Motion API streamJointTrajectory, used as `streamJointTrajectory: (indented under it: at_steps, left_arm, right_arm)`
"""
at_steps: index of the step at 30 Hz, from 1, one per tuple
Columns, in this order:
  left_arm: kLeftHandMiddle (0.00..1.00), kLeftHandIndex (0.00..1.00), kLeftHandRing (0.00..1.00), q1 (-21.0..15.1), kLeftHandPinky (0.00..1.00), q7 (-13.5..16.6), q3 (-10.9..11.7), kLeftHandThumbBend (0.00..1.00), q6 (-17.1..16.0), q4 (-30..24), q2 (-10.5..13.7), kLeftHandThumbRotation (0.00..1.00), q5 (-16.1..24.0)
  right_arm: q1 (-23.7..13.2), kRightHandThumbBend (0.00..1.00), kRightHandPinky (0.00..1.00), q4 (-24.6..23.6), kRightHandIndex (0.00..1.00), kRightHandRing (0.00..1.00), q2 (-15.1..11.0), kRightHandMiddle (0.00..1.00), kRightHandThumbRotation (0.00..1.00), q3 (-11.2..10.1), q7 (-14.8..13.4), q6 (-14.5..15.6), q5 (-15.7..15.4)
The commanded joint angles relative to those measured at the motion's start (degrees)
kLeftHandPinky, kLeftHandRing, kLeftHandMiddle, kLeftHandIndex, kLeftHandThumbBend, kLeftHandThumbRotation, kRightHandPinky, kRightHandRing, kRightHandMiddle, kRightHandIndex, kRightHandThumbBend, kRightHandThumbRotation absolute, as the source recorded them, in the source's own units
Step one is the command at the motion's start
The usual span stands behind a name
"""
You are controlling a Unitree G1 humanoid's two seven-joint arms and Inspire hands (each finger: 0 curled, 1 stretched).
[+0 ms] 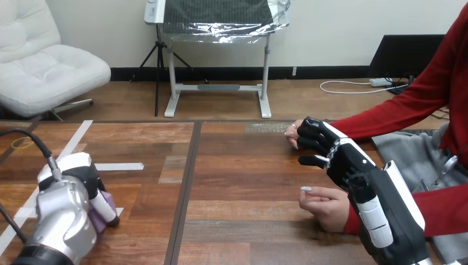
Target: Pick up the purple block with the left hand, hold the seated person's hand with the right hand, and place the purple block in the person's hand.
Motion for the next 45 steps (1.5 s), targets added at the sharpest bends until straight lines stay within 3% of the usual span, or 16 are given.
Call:
streamJointTrajectory:
  at_steps: [1, 12, 23, 35, 41, 45]
  left_arm:
    - [0.43, 0.57, 0.30, -1.3, 0.20, 3.3, 1.1, 0.67, 0.8, 0.1, -0.2, 0.00, 0.3]
    - [0.46, 0.57, 0.33, -0.6, 0.22, 5.3, 1.5, 0.70, 0.6, -1.1, 0.1, 0.00, -0.5]
    - [0.43, 0.46, 0.33, -0.4, 0.22, 5.7, 0.9, 0.80, 0.1, -3.1, 0.9, 0.00, -0.3]
    - [0.47, 0.43, 0.41, 2.0, 0.32, 4.9, 5.0, 0.83, -0.8, -10.7, 1.2, 0.00, -3.8]
    - [0.51, 0.44, 0.48, 3.8, 0.38, 4.8, 6.9, 0.83, -1.3, -15.6, 1.3, 0.00, -5.1]
    - [0.53, 0.45, 0.49, 5.5, 0.39, 5.1, 8.8, 0.84, -1.5, -20.1, 0.9, 0.00, -6.3]
  right_arm:
    - [-3.9, 0.79, 0.79, -0.5, 0.87, 0.87, -0.1, 0.88, 1.00, -0.5, 0.1, -1.4, 0.8]
    - [-4.3, 0.80, 0.79, 0.1, 0.87, 0.87, -0.3, 0.88, 1.00, -0.8, 0.2, -1.3, 0.7]
    - [-5.4, 0.82, 0.80, 1.5, 0.87, 0.87, -0.9, 0.88, 1.00, -1.3, 0.1, -0.9, -0.1]
    - [-10.3, 0.85, 0.80, 6.4, 0.86, 0.86, -2.4, 0.87, 1.00, -3.8, -2.1, -0.4, -4.0]
    - [-14.4, 0.86, 0.78, 11.1, 0.86, 0.85, -4.7, 0.86, 1.00, -5.7, -2.7, -0.5, -5.5]
    - [-17.3, 0.85, 0.78, 14.1, 0.86, 0.85, -7.3, 0.87, 1.00, -6.8, -4.0, -1.1, -8.6]
